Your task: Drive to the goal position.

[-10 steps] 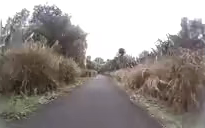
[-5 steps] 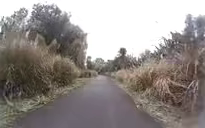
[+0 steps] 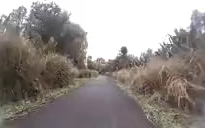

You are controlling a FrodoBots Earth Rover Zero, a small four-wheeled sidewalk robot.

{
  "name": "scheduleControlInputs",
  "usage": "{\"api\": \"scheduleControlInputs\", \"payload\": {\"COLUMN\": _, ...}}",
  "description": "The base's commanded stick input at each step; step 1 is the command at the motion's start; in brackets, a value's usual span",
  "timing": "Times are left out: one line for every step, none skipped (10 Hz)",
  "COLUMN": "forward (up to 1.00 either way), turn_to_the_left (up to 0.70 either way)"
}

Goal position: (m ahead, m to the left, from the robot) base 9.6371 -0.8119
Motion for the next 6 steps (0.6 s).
{"api": "scheduleControlInputs", "payload": {"forward": 0.85, "turn_to_the_left": 0.0}}
{"api": "scheduleControlInputs", "payload": {"forward": 0.85, "turn_to_the_left": 0.0}}
{"api": "scheduleControlInputs", "payload": {"forward": 0.85, "turn_to_the_left": 0.0}}
{"api": "scheduleControlInputs", "payload": {"forward": 0.85, "turn_to_the_left": 0.0}}
{"api": "scheduleControlInputs", "payload": {"forward": 0.85, "turn_to_the_left": 0.0}}
{"api": "scheduleControlInputs", "payload": {"forward": 0.85, "turn_to_the_left": 0.0}}
